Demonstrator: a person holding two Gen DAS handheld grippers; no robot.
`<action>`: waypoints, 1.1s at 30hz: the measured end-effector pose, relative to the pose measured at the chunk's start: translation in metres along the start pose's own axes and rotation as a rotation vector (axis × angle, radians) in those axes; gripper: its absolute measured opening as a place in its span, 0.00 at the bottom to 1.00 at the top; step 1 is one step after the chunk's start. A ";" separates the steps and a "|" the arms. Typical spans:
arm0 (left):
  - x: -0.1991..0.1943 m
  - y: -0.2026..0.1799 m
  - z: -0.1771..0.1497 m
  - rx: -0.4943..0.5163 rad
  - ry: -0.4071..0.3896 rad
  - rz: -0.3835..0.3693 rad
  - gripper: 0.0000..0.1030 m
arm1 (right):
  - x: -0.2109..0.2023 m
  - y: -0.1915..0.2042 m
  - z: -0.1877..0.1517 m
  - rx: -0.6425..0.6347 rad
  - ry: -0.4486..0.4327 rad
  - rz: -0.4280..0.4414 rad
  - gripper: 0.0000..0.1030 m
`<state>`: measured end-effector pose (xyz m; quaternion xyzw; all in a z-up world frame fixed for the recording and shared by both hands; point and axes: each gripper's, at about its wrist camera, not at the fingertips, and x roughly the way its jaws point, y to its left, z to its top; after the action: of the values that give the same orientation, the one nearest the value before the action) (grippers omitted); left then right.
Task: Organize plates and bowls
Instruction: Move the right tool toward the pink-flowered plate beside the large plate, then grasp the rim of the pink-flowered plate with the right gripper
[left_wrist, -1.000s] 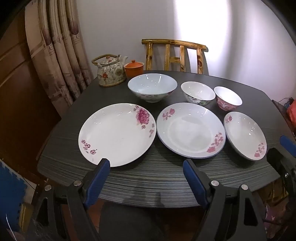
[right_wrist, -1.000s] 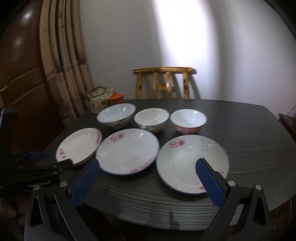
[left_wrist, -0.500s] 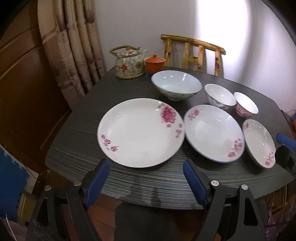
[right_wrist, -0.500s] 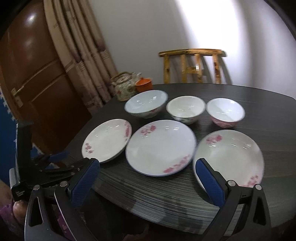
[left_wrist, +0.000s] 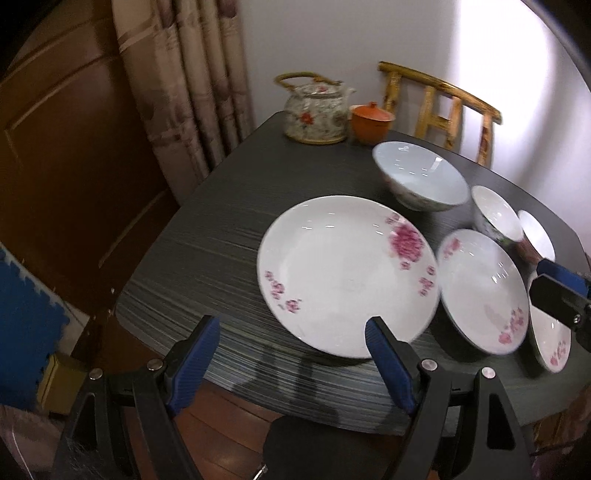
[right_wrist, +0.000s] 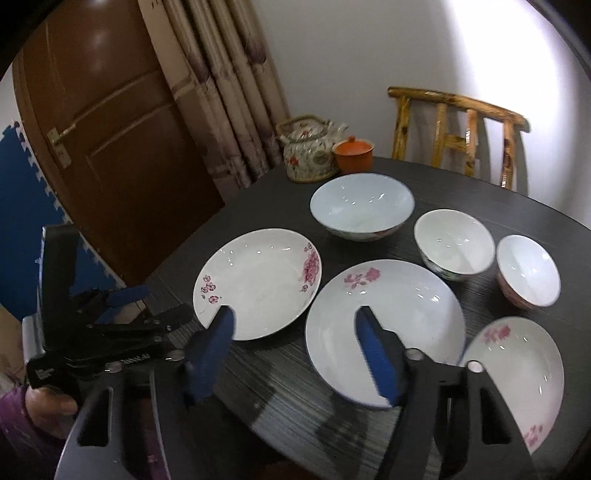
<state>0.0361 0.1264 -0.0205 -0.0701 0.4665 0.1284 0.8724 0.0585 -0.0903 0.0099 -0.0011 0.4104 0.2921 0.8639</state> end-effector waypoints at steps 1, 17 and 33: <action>0.002 0.005 0.002 -0.016 0.003 0.002 0.81 | 0.007 -0.001 0.004 0.003 0.016 0.020 0.61; 0.044 0.031 0.013 -0.091 0.094 0.020 0.81 | 0.101 -0.012 0.042 -0.009 0.147 0.021 0.53; 0.068 0.033 0.010 -0.086 0.148 0.027 0.81 | 0.168 -0.016 0.054 -0.043 0.276 0.041 0.53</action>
<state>0.0707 0.1715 -0.0717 -0.1106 0.5247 0.1543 0.8298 0.1878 -0.0055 -0.0774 -0.0513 0.5188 0.3154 0.7929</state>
